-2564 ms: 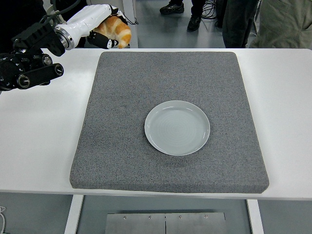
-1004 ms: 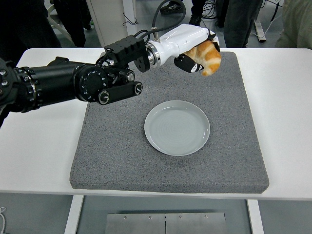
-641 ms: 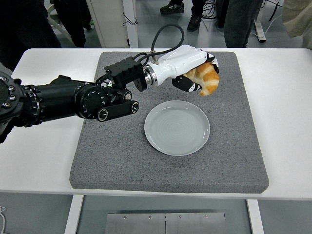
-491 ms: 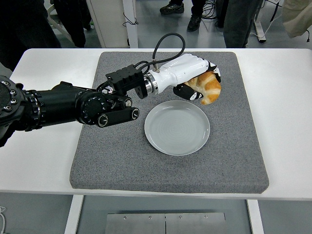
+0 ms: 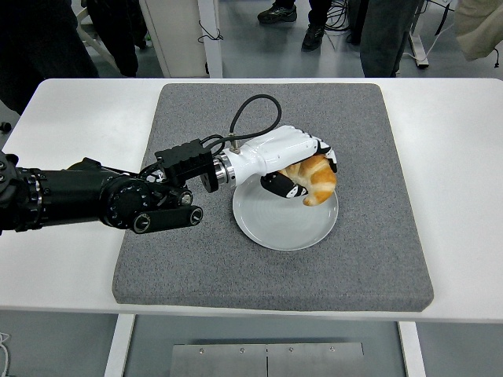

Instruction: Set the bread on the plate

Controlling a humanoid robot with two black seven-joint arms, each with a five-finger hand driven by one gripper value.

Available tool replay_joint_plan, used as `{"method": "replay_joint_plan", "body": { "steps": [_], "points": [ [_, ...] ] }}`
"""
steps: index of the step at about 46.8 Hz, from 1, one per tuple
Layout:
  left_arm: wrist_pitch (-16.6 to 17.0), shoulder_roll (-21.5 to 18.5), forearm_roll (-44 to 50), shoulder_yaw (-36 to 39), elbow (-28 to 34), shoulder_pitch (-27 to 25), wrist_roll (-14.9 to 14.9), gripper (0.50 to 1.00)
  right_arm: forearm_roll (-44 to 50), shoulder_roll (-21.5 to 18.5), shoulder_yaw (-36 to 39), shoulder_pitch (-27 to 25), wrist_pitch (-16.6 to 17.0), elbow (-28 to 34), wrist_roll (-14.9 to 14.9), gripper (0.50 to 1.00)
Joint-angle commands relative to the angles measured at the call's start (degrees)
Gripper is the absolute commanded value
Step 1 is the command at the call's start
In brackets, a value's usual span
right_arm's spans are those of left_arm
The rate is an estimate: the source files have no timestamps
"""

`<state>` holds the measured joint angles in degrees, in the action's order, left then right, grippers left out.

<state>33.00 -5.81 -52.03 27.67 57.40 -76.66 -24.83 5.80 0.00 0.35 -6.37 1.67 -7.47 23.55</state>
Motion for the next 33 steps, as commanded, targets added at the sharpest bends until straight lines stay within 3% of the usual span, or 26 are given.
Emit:
{"method": "replay_joint_plan", "body": {
  "steps": [1, 33],
  "points": [
    [0.48, -0.60, -1.05, -0.08, -0.01, 1.33, -0.13, 0.500, 0.01, 0.00, 0.00, 0.04, 0.00, 0.00, 0.00, 1.000],
    [1.27, -1.40, -1.31, -0.08, -0.62, 6.43, -1.10, 0.500, 0.01, 0.00, 0.00, 0.04, 0.09, 0.00, 0.00, 1.000]
  ]
}}
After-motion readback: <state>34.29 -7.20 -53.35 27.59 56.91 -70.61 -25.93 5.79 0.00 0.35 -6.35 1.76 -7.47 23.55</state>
